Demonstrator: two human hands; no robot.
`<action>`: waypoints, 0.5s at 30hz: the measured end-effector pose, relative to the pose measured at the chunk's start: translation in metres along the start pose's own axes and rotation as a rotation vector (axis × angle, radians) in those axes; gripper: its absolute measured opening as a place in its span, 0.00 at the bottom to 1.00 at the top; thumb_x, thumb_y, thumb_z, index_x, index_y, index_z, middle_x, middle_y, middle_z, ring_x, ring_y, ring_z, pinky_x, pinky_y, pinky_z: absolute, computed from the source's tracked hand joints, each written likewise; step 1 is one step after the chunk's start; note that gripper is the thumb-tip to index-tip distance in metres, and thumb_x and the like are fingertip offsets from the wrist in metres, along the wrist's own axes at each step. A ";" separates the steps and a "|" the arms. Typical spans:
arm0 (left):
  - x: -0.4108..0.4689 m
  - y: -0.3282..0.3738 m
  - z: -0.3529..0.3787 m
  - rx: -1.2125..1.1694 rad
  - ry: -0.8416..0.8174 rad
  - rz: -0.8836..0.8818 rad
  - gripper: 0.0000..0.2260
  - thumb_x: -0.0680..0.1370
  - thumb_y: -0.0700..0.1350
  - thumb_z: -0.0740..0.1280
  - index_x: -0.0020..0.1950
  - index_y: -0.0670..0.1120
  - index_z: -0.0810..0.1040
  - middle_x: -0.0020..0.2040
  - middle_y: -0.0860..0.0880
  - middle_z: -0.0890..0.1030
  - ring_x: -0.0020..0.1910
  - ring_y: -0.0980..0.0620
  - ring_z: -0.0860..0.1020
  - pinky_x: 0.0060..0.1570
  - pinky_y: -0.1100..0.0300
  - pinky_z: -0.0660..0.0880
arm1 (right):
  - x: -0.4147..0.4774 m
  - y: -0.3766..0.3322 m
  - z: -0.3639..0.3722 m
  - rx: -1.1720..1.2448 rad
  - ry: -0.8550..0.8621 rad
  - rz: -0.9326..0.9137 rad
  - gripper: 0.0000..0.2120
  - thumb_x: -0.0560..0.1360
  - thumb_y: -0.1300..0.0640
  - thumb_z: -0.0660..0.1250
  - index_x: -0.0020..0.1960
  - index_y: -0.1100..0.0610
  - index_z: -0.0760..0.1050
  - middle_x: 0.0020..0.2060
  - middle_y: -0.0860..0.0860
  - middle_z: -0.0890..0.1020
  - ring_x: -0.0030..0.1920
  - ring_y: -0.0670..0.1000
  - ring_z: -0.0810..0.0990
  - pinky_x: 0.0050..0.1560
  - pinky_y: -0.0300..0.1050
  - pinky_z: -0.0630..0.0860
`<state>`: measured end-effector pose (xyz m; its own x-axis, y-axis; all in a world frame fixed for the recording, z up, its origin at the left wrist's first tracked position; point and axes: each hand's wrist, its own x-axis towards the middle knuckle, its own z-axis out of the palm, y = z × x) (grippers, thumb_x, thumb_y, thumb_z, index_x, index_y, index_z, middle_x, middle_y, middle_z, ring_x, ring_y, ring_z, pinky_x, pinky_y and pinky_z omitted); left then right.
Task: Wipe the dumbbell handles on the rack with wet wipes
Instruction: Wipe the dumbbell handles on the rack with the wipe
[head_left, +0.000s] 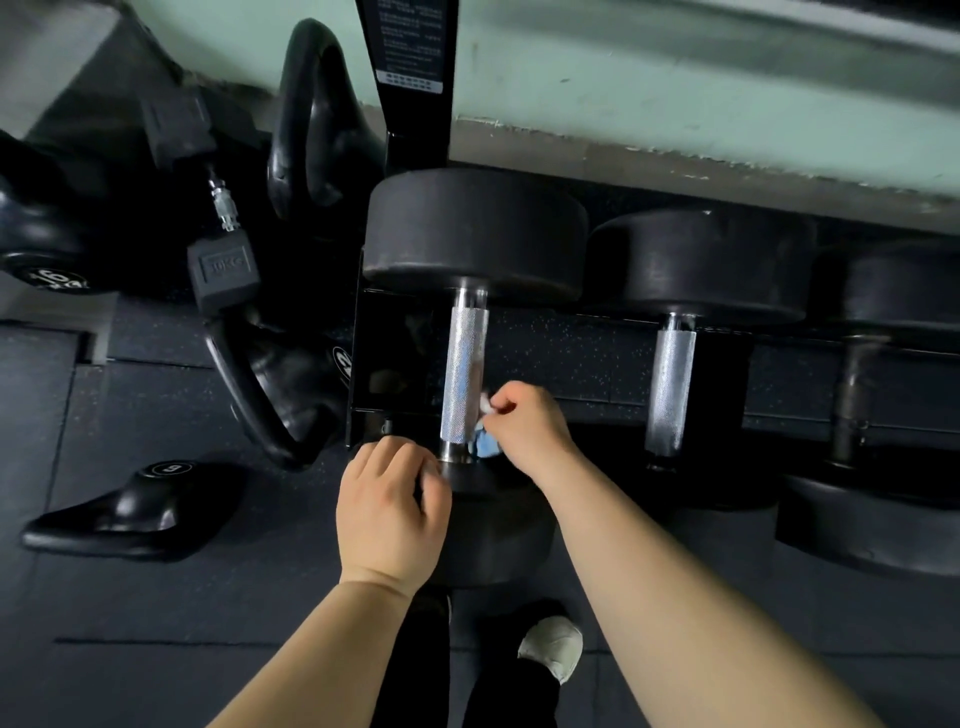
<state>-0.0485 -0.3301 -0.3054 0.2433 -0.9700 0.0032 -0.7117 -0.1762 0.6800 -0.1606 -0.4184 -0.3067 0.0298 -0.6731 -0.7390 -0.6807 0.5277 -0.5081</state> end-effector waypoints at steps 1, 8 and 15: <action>0.000 -0.001 0.001 -0.005 0.003 0.001 0.13 0.71 0.42 0.54 0.32 0.39 0.74 0.32 0.46 0.76 0.35 0.54 0.65 0.37 0.65 0.63 | 0.000 0.000 -0.001 0.010 0.009 -0.008 0.04 0.75 0.62 0.62 0.42 0.56 0.71 0.32 0.46 0.70 0.35 0.47 0.71 0.25 0.29 0.64; 0.000 -0.001 0.001 -0.005 0.012 -0.003 0.12 0.70 0.42 0.55 0.31 0.40 0.74 0.32 0.46 0.76 0.35 0.54 0.66 0.37 0.65 0.62 | 0.027 -0.029 -0.006 0.164 0.330 -0.128 0.07 0.73 0.64 0.61 0.50 0.63 0.75 0.33 0.48 0.72 0.40 0.50 0.70 0.32 0.37 0.64; 0.000 -0.001 0.000 0.001 0.015 0.001 0.12 0.70 0.42 0.55 0.31 0.40 0.74 0.32 0.47 0.76 0.35 0.54 0.66 0.37 0.65 0.62 | 0.004 -0.008 0.003 -0.048 0.344 -0.326 0.08 0.73 0.66 0.61 0.50 0.63 0.77 0.44 0.58 0.80 0.41 0.53 0.75 0.34 0.37 0.66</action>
<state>-0.0478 -0.3300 -0.3066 0.2521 -0.9676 0.0152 -0.7126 -0.1750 0.6794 -0.1531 -0.4236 -0.3065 0.0085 -0.9364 -0.3509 -0.7096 0.2416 -0.6618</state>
